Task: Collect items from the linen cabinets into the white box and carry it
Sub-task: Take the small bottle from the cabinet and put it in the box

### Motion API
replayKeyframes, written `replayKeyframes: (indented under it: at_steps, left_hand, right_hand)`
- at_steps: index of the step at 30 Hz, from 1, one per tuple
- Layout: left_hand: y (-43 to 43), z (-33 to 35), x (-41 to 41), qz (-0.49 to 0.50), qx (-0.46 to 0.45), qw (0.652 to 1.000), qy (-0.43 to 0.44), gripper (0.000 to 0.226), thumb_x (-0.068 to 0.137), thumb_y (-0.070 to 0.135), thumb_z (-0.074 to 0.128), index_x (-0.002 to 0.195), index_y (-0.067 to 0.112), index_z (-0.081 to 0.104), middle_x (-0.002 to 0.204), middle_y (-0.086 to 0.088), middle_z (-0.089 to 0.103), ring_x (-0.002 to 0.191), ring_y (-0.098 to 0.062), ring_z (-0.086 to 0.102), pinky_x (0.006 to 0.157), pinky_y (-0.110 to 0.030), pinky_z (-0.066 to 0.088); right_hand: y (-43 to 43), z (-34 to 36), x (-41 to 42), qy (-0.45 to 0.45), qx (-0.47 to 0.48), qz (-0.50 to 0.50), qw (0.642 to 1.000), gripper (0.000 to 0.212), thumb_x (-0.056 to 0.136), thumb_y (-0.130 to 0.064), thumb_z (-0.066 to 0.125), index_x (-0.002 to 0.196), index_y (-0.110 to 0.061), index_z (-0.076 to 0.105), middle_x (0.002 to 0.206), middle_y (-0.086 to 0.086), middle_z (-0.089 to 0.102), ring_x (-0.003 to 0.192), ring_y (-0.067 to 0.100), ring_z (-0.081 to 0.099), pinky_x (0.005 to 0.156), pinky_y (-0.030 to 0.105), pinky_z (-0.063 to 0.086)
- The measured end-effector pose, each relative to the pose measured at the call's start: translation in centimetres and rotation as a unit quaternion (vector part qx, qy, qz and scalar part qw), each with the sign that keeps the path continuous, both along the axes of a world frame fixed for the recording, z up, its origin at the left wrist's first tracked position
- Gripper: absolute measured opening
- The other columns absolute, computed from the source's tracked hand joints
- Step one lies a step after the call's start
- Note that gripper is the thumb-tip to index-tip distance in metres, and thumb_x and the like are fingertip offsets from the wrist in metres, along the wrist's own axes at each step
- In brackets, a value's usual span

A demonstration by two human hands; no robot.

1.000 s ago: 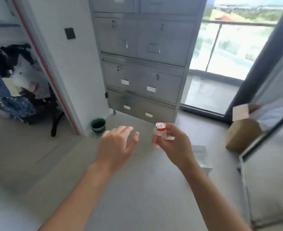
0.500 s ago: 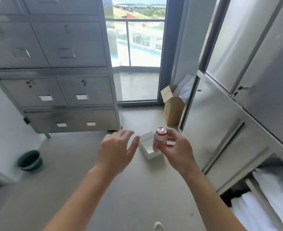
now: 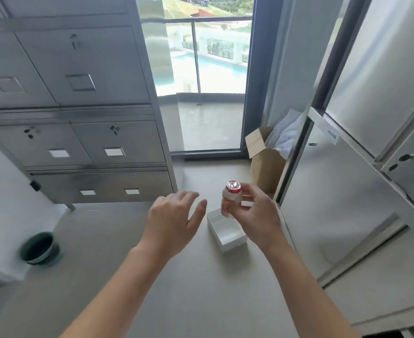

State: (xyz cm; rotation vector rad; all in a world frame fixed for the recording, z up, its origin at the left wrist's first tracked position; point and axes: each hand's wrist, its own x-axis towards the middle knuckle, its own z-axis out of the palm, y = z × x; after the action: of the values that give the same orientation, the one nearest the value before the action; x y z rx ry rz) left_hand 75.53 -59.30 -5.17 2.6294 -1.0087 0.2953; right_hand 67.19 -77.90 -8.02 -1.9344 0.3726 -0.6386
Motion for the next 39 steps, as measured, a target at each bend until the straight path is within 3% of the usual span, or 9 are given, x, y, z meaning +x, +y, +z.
replayKeyframes:
  at_steps: [3, 10, 20, 24, 29, 39]
  left_hand:
    - [-1.2, 0.6, 3.1, 0.019, 0.010, 1.000, -0.002, 0.058, 0.097, 0.057, 0.018, 0.113, 0.026, 0.065, 0.111, 0.010, 0.069, 0.094, -0.020, 0.066, 0.082, -0.037, 0.044]
    - [-4.2, -0.3, 12.1, 0.026, 0.023, 0.999, 0.001, 0.060, 0.097, 0.056, 0.020, 0.113, 0.022, 0.067, 0.109, 0.006, 0.070, 0.090, -0.022, 0.066, 0.080, -0.037, 0.045]
    - [-11.2, -5.5, 28.9, -0.064, 0.004, 0.998, 0.019, 0.047, 0.097, 0.052, 0.032, 0.105, 0.023, 0.069, 0.094, 0.006, 0.072, 0.073, -0.025, 0.065, 0.073, -0.034, 0.048]
    - [-14.4, -7.2, 32.5, -0.116, 0.023, 0.991, 0.067, 0.052, 0.096, 0.056, 0.027, 0.111, 0.024, 0.066, 0.105, 0.006, 0.072, 0.087, -0.024, 0.067, 0.083, -0.038, 0.049]
    - [-17.0, -9.9, 34.0, -0.169, 0.036, 0.980, 0.102, 0.051, 0.096, 0.055, 0.027, 0.110, 0.024, 0.065, 0.102, 0.007, 0.070, 0.090, -0.022, 0.067, 0.083, -0.036, 0.046]
    - [-17.8, -18.2, 34.3, -0.160, 0.075, 0.969, 0.171, 0.047, 0.096, 0.053, 0.033, 0.106, 0.023, 0.068, 0.092, 0.005, 0.070, 0.082, -0.024, 0.065, 0.077, -0.039, 0.047]
  right_hand:
    - [-1.7, 0.5, 4.1, -0.004, 0.004, 0.028, 1.000, 0.029, 0.085, -0.033, 0.082, 0.103, -0.044, 0.063, 0.101, -0.034, 0.067, 0.098, -0.008, 0.065, 0.074, 0.011, 0.054]
    - [-4.8, -0.9, 13.5, 0.007, 0.019, 0.044, 0.999, 0.027, 0.085, -0.026, 0.081, 0.108, -0.032, 0.069, 0.098, -0.027, 0.069, 0.098, -0.002, 0.067, 0.073, 0.013, 0.054]
    - [-9.0, -4.6, 25.6, 0.073, 0.007, -0.062, 0.995, 0.032, 0.082, -0.041, 0.083, 0.108, -0.042, 0.064, 0.100, -0.036, 0.066, 0.099, -0.013, 0.061, 0.071, 0.003, 0.047]
    - [-10.6, -6.7, 27.9, 0.121, 0.003, -0.102, 0.987, 0.035, 0.081, -0.043, 0.082, 0.112, -0.039, 0.065, 0.100, -0.033, 0.066, 0.102, -0.012, 0.059, 0.078, 0.015, 0.055]
    - [-12.5, -10.0, 28.7, 0.160, 0.033, -0.141, 0.976, 0.039, 0.079, -0.040, 0.081, 0.114, -0.038, 0.065, 0.105, -0.035, 0.064, 0.102, -0.007, 0.061, 0.084, 0.031, 0.061]
    - [-13.5, -20.2, 29.8, 0.237, 0.089, -0.132, 0.958, 0.032, 0.077, -0.035, 0.081, 0.103, -0.040, 0.063, 0.096, -0.022, 0.071, 0.092, 0.000, 0.067, 0.083, 0.036, 0.059]
